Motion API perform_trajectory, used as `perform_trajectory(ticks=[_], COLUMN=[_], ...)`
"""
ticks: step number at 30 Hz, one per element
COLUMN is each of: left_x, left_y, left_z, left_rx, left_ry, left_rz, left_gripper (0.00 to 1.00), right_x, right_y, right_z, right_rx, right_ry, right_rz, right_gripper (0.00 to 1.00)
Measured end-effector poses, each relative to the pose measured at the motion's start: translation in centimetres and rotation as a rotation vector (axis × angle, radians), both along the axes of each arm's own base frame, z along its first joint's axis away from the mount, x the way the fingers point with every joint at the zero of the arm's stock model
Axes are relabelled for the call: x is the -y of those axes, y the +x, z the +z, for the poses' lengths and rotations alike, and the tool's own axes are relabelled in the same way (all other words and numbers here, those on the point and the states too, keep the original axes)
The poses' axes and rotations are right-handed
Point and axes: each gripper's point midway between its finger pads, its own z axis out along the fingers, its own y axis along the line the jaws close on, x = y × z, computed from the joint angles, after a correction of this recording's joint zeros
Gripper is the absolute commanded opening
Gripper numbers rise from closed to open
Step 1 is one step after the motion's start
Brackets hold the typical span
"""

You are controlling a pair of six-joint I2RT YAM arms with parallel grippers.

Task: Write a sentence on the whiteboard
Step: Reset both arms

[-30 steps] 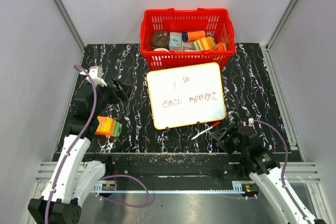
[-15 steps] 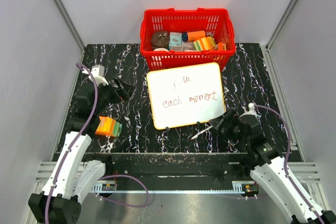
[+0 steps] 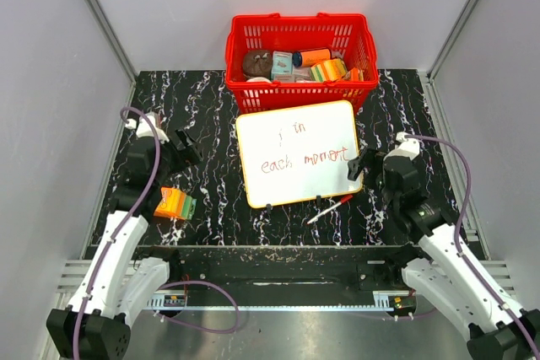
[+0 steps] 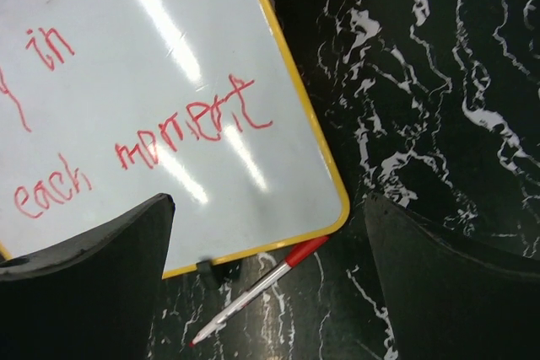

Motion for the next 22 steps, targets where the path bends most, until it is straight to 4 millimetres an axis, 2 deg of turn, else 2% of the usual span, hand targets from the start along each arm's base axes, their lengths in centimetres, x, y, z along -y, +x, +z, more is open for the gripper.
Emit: perform_trajectory(ticks=[6,9,12,17,22], left_x=[-1.6,-2.0,-2.2,-2.3,-2.3], left_y=[-0.5,-0.7,-0.5,1.1,2.3], left_z=[-4.2,-5.6,-5.6,-4.3,-4.9], left_rx=[-0.076,-0.087,-0.068,0.011,0.045], left_ry=[0.034,0.05,0.072,0.116,0.153], left_rz=[0.091,0.102,0.097,0.084,0.067], left_gripper=[0.99,0.99,0.99,0.99,0.99], right_x=[1.2,1.7,2.0,2.5,3.2], right_y=[1.7,2.2,2.8,3.9,5.6], right_z=[0.3,0.4,-0.1,-1.0,-1.9], right_rx=[0.054,0.098,0.142,0.192,0.221], right_ry=[-0.106,-0.131,-0.161,-0.231,-0.336], right_rz=[-0.037,-0.056,-0.064,-0.076,-0.103], right_gripper=[1.0,1.0,1.0,1.0,1.0])
